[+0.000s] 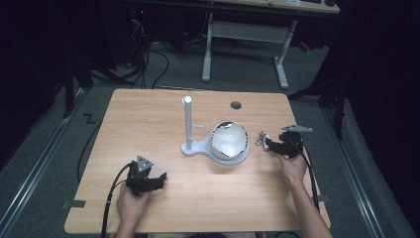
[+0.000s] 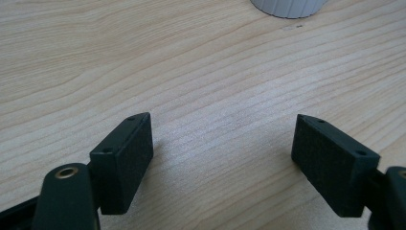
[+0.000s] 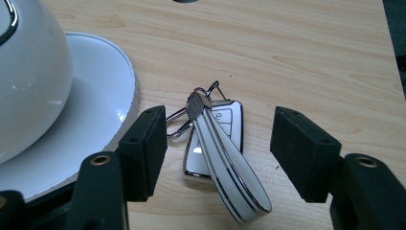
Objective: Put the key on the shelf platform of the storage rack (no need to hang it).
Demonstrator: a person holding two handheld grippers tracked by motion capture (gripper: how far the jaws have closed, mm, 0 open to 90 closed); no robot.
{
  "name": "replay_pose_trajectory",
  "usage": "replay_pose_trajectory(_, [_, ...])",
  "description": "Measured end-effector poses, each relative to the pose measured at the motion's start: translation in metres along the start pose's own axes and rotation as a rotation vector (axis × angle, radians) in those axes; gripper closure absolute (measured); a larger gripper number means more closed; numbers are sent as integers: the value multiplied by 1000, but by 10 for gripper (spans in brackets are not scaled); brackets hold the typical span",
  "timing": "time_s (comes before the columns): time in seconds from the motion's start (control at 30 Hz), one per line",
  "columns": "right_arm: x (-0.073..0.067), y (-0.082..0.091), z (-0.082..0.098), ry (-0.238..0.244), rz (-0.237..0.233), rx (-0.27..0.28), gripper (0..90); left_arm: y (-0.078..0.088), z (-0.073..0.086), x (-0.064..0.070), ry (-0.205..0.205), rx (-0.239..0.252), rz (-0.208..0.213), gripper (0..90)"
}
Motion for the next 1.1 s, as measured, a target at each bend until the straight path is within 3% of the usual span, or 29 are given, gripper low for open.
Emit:
replay_pose_trajectory(0.2, [-4,-8,-1,39,1,-47,375,0,0,0,0,1,-2,226])
replay_pose_trajectory(0.27, [-5,-12,-4,30,-1,-39,379,0,0,0,1,1,-1,226])
replay_pose_trajectory(0.4, [-2,-25,5,11,4,-87,378,0,0,0,0,1,-1,226])
replay_pose_trajectory(0.87, [-2,-41,15,-17,-9,-133,384,0,0,0,0,0,0,226])
replay_pose_trajectory(1.1, [-3,-47,22,-1,4,-155,422,0,0,0,0,1,-1,226])
Point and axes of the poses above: each handheld gripper's, and its own axes: y roughly backward along the jaws, z roughly out of its underside, x roughly to its right, the point moved 10 cm from there along -y, roughly forward along the jaws, and after that the axes turned 6 degrees about z, right-handed, at the moved point
